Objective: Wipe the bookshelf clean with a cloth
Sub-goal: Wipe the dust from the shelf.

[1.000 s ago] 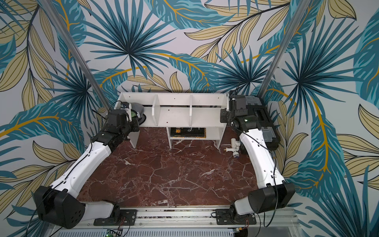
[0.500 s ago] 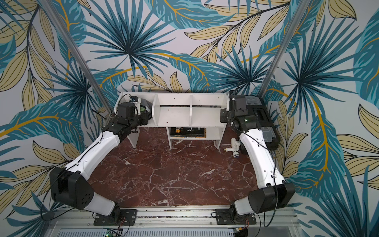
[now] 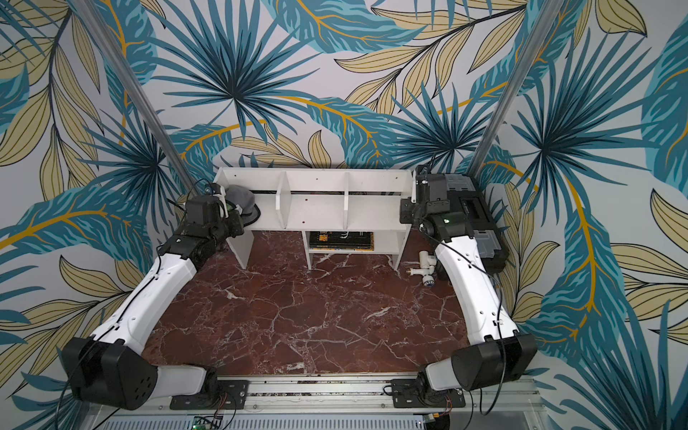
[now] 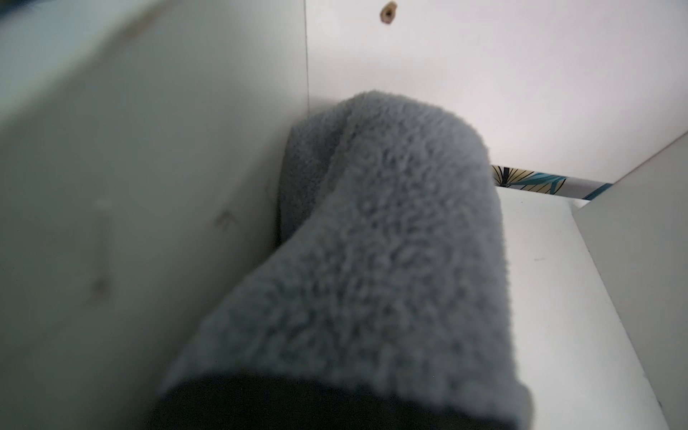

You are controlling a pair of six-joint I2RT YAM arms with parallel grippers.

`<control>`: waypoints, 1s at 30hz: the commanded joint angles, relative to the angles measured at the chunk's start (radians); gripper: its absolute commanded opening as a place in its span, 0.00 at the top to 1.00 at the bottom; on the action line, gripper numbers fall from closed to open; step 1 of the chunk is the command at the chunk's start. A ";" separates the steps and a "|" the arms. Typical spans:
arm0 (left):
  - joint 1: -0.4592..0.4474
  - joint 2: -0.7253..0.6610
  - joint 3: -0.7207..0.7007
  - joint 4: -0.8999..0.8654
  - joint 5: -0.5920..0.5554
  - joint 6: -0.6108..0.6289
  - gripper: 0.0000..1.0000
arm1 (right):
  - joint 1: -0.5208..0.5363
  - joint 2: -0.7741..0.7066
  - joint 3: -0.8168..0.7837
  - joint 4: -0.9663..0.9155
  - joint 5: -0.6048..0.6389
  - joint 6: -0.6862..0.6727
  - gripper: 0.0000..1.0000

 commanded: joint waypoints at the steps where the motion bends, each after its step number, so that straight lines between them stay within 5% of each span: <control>1: -0.012 0.043 0.058 -0.086 0.036 0.032 1.00 | 0.014 -0.022 -0.023 0.013 -0.066 0.023 1.00; 10: -0.134 0.043 0.009 -0.003 0.151 0.046 1.00 | 0.014 -0.019 -0.022 0.012 -0.066 0.029 1.00; 23: -0.135 0.238 0.465 -0.052 0.094 0.089 1.00 | 0.014 -0.022 -0.008 0.001 -0.064 0.026 1.00; 30: -0.041 0.265 0.623 -0.121 -0.022 0.074 1.00 | 0.012 -0.016 0.013 -0.006 -0.067 0.018 1.00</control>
